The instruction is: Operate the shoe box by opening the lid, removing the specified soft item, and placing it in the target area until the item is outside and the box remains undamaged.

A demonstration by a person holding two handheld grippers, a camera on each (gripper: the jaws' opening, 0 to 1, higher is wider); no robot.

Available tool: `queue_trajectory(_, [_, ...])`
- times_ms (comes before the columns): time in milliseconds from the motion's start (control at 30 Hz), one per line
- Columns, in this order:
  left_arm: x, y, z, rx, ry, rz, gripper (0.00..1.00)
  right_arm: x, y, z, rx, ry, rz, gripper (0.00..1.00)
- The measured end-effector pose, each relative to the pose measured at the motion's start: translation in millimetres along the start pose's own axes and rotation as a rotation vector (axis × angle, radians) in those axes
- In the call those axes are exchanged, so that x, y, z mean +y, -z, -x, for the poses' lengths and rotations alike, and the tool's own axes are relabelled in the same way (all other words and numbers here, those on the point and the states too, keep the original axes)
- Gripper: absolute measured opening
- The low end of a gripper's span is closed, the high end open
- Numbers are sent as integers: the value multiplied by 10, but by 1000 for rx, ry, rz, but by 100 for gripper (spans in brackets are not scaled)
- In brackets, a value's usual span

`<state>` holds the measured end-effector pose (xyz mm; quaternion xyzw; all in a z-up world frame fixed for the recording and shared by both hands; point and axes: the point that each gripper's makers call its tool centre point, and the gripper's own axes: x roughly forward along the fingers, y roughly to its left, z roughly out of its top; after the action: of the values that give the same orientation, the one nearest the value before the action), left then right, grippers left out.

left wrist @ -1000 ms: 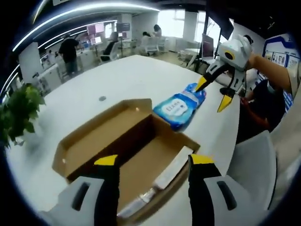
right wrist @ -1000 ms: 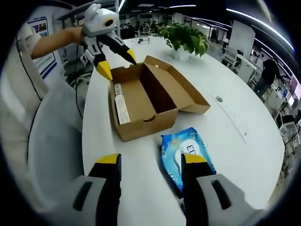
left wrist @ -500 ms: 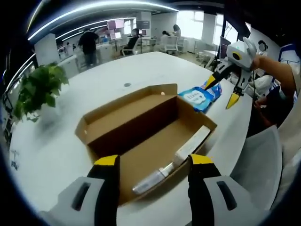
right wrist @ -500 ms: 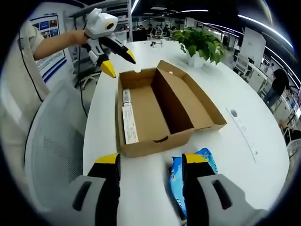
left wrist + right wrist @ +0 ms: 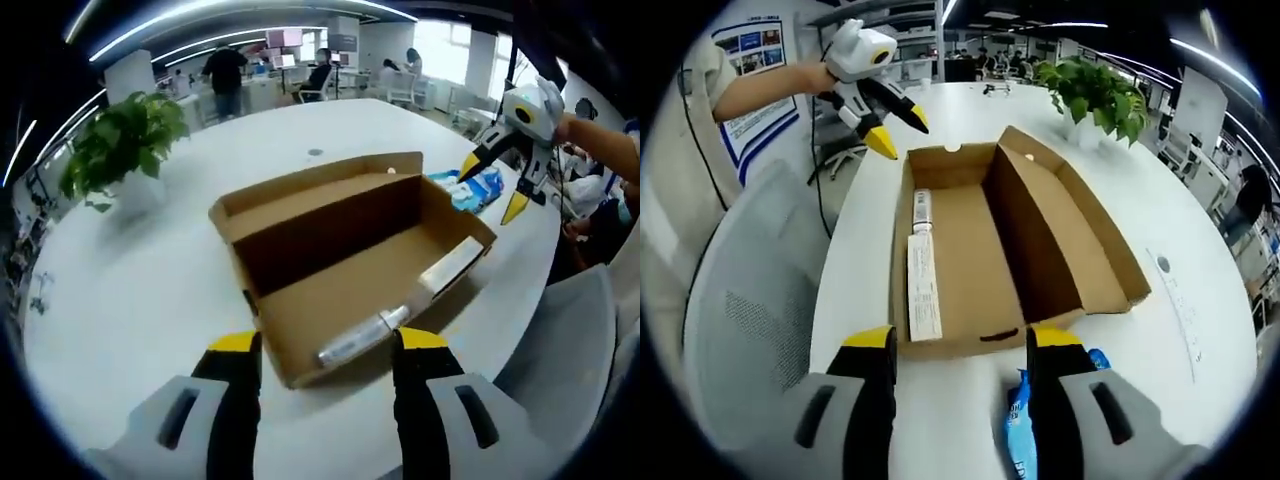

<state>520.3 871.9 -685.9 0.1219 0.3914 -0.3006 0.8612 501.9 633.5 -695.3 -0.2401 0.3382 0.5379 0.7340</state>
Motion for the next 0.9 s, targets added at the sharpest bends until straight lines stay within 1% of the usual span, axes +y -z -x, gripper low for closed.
queue_trajectory(100, [71,64,-12,6,-17,39,48,-7,-24,-66,5,-14,11,49])
queue_trajectory(233, [124,98,-28,7,-31,63,46,-26,-41,-160,25,-28,39,48])
queue_trajectory(333, [172,112,-45,7,-41,95,41,-33,-55,-237,31,-44,42,47])
queue_trajectory(500, [254,172,-94,16,-64,155,34,14,-26,-366,62,-90,67,46])
queue_trajectory(633, [289,229,-121,25,-75,195,27,31,0,-445,75,-126,62,46])
queue_trajectory(700, [308,258,-139,29,-75,216,22,56,1,-477,78,-156,50,46])
queue_trajectory(733, [304,271,-146,30,-71,224,19,107,2,-493,80,-193,35,44])
queue_trajectory(767, [302,281,-153,31,-68,229,15,102,4,-511,80,-198,36,42])
queue_trajectory(900, [305,319,-187,38,-65,242,12,114,26,-593,97,-225,28,41])
